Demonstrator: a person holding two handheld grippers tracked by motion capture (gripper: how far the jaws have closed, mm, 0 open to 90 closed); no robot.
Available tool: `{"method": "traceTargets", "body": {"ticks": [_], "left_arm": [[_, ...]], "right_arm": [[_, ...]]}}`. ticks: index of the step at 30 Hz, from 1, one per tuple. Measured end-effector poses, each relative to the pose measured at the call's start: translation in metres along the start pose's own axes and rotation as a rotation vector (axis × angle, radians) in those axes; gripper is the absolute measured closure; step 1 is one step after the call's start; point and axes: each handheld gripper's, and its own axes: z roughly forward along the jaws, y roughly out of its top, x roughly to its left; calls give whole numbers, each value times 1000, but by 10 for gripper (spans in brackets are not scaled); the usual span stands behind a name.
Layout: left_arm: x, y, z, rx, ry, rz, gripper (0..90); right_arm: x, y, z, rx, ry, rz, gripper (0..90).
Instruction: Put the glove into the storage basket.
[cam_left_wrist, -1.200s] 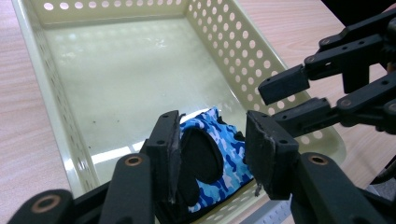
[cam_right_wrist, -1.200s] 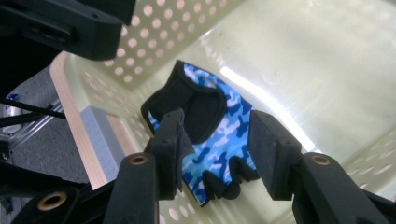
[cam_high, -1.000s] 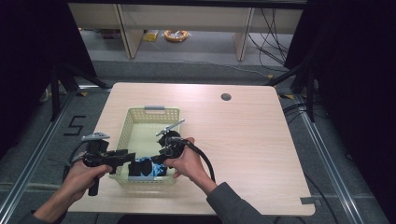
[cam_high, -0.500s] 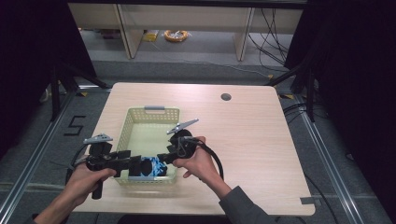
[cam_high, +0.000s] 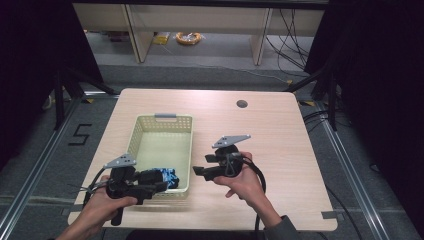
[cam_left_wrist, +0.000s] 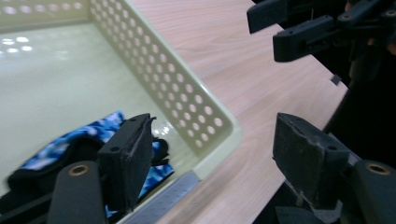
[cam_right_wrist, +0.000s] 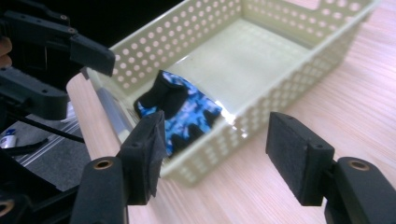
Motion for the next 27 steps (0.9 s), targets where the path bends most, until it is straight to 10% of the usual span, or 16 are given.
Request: {"method": "traceTargets", "body": {"ticks": [15,27], "left_arm": [[-27,-16,26,5,-28,186,222],[-35,-31,35,17,-25,221,216]], "right_arm": [[-10,-36,-26,-69,-65,-3,333],[-11,-57,-37,-70,-64,32,310]]}}
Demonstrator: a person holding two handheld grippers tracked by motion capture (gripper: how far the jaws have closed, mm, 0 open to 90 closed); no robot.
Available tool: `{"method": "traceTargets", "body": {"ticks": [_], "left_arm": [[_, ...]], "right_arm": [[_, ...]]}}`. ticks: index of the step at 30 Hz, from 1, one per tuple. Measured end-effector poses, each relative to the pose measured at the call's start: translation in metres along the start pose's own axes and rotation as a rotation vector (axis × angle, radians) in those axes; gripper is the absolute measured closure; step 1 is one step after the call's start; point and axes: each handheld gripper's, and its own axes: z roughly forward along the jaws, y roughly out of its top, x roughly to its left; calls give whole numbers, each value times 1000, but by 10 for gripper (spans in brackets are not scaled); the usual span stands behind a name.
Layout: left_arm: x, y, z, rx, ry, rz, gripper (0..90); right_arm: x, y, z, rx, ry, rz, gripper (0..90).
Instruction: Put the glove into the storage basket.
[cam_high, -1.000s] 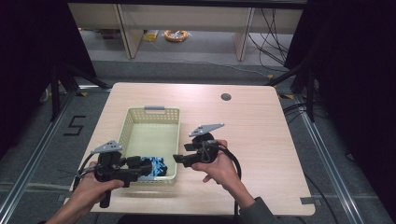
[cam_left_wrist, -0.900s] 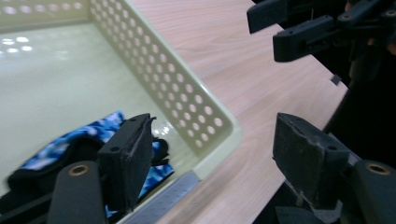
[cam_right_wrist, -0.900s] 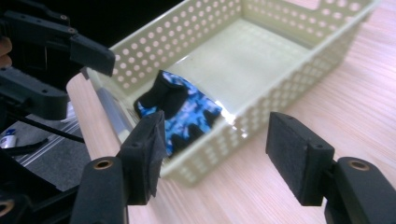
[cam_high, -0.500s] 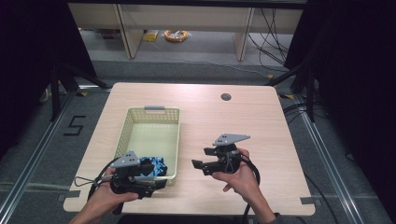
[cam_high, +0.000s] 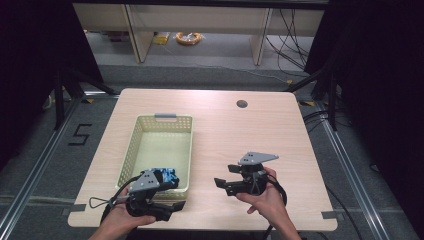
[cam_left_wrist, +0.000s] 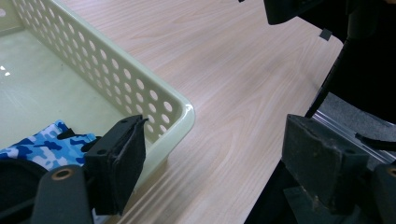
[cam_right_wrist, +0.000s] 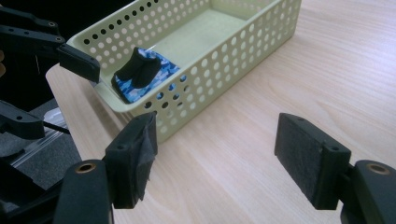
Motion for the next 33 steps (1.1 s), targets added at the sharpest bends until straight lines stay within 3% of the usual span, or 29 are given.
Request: {"method": "traceTargets", "body": {"ticks": [3,4,7,9,10,11,17,18,19,21,22,23,25,26,28,29,30,31,33], "left_arm": [[-3,-4,1,-6,5,-4,216],[-4,-5,1,-5,-4,-6,216],[-7,-8,0,-17,5,1,202],[-9,-9,0,-20,-7,-5,197],[-11,-10,0,-24,-4,-14,192],[-12,-11,0,-23,0,-14,189],[-16,-16,1,-14,-9,28,154],[-18,-18,1,-7,0,27,154],[-19,-20,1,-7,-5,68,154],[-21,-22,2,-2,-10,53,154],[-20,-22,1,7,-11,74,154],[-23,-24,2,-2,-9,43,154],[-24,-27,2,8,-10,73,154],[-25,-28,2,27,-12,60,154],[-26,-30,3,16,-14,61,154],[-26,-30,3,26,-3,74,154],[-27,-32,4,18,-16,80,154],[-29,-33,6,15,-18,61,154],[-29,-35,6,36,-16,81,154]], "right_arm": [[0,-6,-5,0,-13,21,308],[-3,-7,-5,-12,-18,-16,307],[-1,-15,-9,-14,-8,32,292],[-2,-16,-9,-11,-9,26,287],[-5,-19,-9,-22,-14,-2,272],[-5,-20,-10,-19,-14,17,262],[-5,-32,-12,-29,-22,46,220],[-8,-34,-12,-41,-28,17,219],[-6,-39,-12,-42,-30,44,216],[-6,-43,-13,-40,-30,61,218],[-6,-43,-13,-40,-30,61,218],[-7,-45,-13,-35,-37,46,218],[-5,-53,-14,-46,-31,55,217],[-5,-55,-15,-44,-34,52,218],[-4,-57,-16,-41,-36,51,217],[-5,-59,-18,-41,-52,25,217],[-2,-61,-18,-44,-45,48,217],[-4,-64,-20,-50,-42,21,217],[-1,-66,-21,-48,-49,40,217]]}}
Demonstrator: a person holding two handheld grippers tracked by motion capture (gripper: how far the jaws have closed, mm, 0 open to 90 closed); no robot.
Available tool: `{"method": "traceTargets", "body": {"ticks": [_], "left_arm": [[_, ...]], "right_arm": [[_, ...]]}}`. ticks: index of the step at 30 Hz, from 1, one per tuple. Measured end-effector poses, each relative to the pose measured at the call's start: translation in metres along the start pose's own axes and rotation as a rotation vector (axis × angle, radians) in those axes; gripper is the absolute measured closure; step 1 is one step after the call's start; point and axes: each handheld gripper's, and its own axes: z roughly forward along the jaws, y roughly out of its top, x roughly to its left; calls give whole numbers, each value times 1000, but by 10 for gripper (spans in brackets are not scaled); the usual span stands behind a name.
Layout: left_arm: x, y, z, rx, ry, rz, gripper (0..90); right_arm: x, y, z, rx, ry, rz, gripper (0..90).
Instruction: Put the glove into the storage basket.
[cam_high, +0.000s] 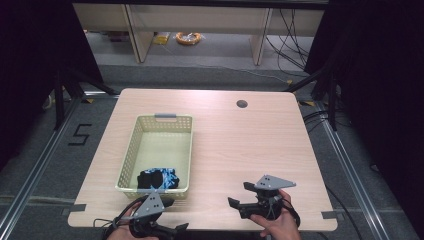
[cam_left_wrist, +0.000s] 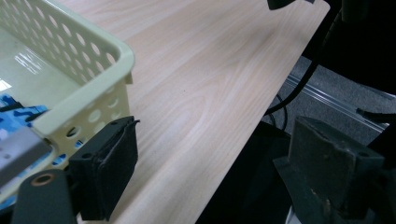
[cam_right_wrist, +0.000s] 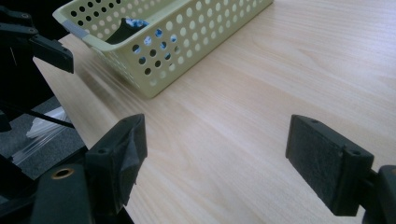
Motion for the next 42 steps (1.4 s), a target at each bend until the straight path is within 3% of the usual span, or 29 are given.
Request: {"method": "traceTargets", "body": {"ticks": [2,3,4,5,7,8,9,10,11,12,13,14,16,17,18,20,21,23,24,27,29,30,31,32,33,35,36,37,42], "left_arm": [[-1,-3,3,-6,-8,1,155],[-1,-4,2,18,-5,-4,155],[-2,-5,4,13,-5,-16,155],[0,-6,4,21,-2,1,156],[0,-8,5,17,-3,5,156],[2,-9,4,42,2,24,156],[2,-9,4,42,2,24,156],[0,-10,6,15,-4,-6,156],[-1,-11,7,18,-5,-12,156],[-1,-13,7,24,-7,-22,156],[2,-13,6,50,-5,27,156],[-1,-15,8,37,-3,-20,156],[-1,-18,9,46,-4,-20,155],[1,-19,8,67,10,1,155],[0,-20,9,55,0,-16,155],[0,-22,8,63,5,-8,155],[1,-24,8,80,11,28,155],[1,-24,8,81,10,35,155],[-1,-26,10,68,6,-2,155],[-2,-29,10,73,13,-1,155],[-1,-31,10,91,24,11,155],[1,-32,10,110,24,51,155],[1,-32,10,110,24,51,155],[-3,-33,12,77,20,17,155],[-2,-34,11,105,34,31,155],[-2,-35,11,96,31,25,155],[1,-35,9,110,28,65,155],[-2,-36,11,80,28,2,155],[1,-37,9,94,31,14,155]], "right_arm": [[-2,-3,-1,-4,-2,-11,216],[-2,-4,-2,0,-5,-18,216],[0,-6,-3,7,-10,0,216],[-2,-7,-3,12,-17,-16,215],[2,-11,-4,17,-21,16,215],[0,-14,-5,19,-27,-16,212],[0,-14,-5,19,-27,-16,212],[0,-15,-7,27,-43,-28,210],[3,-19,-6,26,-38,4,203],[3,-19,-6,26,-38,4,203],[1,-20,-7,31,-40,-24,203],[1,-23,-8,46,-47,-25,200],[3,-25,-8,53,-44,-7,198],[1,-27,-9,54,-52,-28,197],[1,-29,-8,54,-39,-25,194],[3,-32,-10,70,-58,-14,180],[3,-36,-11,88,-72,-20,178],[5,-40,-10,97,-72,-13,175],[5,-40,-10,97,-72,-13,175],[5,-45,-11,117,-72,-21,171],[6,-49,-12,140,-85,-21,171],[7,-52,-11,144,-95,-41,170],[7,-52,-11,144,-95,-41,170],[8,-53,-13,158,-110,-39,170],[9,-55,-14,165,-110,-57,170],[8,-56,-12,160,-88,-72,170],[9,-55,-14,177,-80,-64,170],[11,-57,-14,168,-107,-70,171],[12,-57,-14,180,-100,-75,171]]}}
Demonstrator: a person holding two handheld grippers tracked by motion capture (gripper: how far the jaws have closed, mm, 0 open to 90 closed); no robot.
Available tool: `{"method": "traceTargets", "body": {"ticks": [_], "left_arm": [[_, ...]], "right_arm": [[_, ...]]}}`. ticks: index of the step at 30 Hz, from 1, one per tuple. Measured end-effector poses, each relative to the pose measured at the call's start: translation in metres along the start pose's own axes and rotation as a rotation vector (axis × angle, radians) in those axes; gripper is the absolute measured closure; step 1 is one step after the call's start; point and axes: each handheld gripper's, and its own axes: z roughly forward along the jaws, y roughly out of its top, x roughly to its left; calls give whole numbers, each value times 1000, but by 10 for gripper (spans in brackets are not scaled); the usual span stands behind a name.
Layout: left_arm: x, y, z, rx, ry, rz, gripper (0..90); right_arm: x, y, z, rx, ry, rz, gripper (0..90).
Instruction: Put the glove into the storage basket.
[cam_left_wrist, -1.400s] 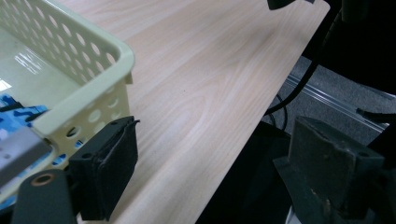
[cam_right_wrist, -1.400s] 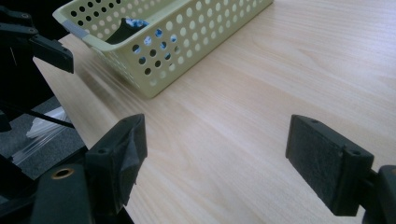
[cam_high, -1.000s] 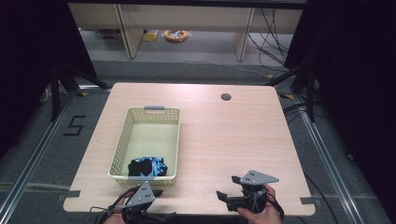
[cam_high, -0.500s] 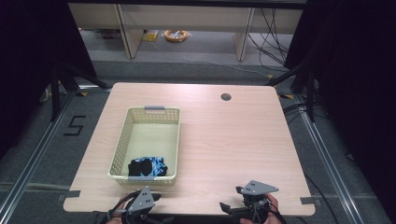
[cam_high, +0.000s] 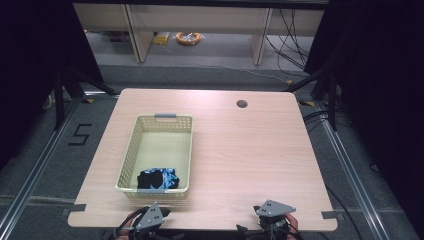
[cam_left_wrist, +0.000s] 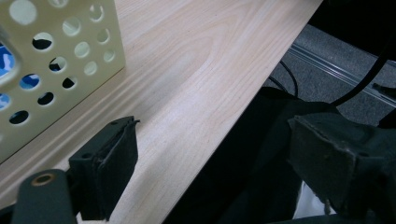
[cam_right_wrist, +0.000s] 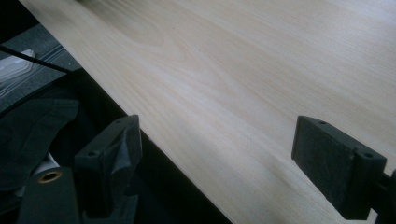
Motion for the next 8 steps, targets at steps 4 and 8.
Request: {"method": "traceTargets", "body": {"ticks": [4,8], "left_arm": [[2,0,1,-6,10,18,155],[2,-1,2,-1,10,-14,155]], "right_arm": [[-1,-1,1,9,-4,-4,171],[-2,-1,2,6,-12,-13,171]]}}
